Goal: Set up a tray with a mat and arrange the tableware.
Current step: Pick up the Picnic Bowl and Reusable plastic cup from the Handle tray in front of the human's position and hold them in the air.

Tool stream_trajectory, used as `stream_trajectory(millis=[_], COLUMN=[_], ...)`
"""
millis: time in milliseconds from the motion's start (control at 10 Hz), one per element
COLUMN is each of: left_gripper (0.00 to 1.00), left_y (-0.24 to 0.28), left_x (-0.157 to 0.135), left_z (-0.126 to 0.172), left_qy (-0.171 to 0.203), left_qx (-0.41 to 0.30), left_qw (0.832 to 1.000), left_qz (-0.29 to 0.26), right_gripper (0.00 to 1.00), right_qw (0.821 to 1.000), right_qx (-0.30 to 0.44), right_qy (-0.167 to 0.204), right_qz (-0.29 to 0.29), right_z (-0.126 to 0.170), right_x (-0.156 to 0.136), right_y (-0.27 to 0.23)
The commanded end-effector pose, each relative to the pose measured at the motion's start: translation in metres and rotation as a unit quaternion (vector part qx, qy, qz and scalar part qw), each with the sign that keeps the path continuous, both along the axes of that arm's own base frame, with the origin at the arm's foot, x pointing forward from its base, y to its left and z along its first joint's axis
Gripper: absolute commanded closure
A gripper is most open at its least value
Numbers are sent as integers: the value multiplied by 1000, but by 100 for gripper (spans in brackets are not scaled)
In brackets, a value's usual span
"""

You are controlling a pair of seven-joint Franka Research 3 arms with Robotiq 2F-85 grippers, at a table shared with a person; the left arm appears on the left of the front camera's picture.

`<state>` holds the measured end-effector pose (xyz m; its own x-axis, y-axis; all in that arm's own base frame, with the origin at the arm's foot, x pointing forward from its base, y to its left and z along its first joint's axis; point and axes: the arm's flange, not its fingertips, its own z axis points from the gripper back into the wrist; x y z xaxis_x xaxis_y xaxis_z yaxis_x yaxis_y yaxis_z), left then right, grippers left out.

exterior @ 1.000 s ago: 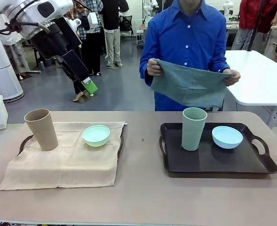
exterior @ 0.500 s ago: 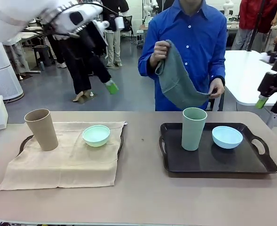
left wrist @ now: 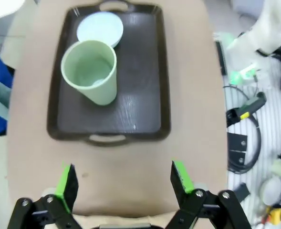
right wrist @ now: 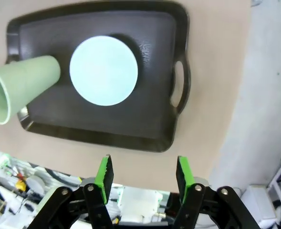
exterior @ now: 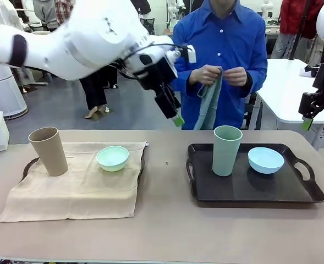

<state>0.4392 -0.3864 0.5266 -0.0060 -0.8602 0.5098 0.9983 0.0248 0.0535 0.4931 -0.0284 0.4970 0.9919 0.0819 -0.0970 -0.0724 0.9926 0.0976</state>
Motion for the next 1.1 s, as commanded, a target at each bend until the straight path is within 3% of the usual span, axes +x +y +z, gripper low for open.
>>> stream_trajectory(millis=[0, 100, 400, 800, 900, 1000], left_gripper=[0, 0, 0, 0, 0, 0], left_y=[-26, -40, -63, -53, -60, -60], left_x=[27, 40, 72, 70, 75, 75], left_z=[-3, -9, -31, -31, -45, -45], left_qy=[-13, -6, 61, 114, 81, 81], left_qx=[14, 20, 21, 2, 6, 6], left_qw=[1000, 1000, 998, 994, 997, 997], left_qz=[-8, -5, -14, -3, -16, -16], right_gripper=[30, 30, 30, 30, 30, 30], right_qw=[1000, 1000, 999, 998, 999, 999], right_qx=[-14, -16, -8, 15, -4, -4], right_qy=[-10, -15, -44, -54, -48, -48], right_qz=[-4, 1, 2, 13, 11, 11], right_z=[-15, -20, -27, -22, -25, -25], right_x=[3, 3, 7, 4, 10, 10], right_y=[16, 19, 27, 25, 24, 24])
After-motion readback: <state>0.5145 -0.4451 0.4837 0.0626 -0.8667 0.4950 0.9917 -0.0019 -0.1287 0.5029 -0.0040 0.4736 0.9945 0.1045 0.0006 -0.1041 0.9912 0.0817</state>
